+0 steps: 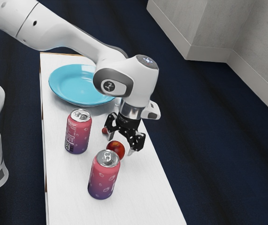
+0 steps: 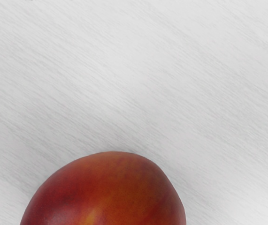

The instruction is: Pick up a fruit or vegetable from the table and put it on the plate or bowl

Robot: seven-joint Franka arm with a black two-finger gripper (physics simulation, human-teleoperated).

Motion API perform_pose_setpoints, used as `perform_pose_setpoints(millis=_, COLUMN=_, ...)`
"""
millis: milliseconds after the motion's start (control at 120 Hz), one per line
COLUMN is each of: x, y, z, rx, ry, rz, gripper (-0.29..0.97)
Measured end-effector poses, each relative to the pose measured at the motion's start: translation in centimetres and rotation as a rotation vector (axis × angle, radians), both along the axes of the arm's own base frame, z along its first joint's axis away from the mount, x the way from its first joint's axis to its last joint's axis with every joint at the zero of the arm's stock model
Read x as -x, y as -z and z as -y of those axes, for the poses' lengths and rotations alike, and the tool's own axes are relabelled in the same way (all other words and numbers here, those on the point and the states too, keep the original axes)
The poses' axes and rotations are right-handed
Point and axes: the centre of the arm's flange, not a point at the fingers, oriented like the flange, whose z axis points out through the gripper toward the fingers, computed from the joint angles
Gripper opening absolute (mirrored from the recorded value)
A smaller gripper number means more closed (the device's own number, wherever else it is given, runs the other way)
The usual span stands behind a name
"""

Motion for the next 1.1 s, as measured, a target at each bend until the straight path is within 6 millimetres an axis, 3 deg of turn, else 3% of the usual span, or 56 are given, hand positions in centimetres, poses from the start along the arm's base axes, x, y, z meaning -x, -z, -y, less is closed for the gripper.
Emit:
perform_pose_setpoints(millis=317, x=-0.3, y=1.1, z=-2.3, rx=0.004, ry=-0.036, rz=-0.017, gripper=0.68)
perform_pose_setpoints(millis=1100, x=0.1, y=2.4, z=-1.0, rx=0.023, ry=-0.007, rz=-0.014, gripper=0.68)
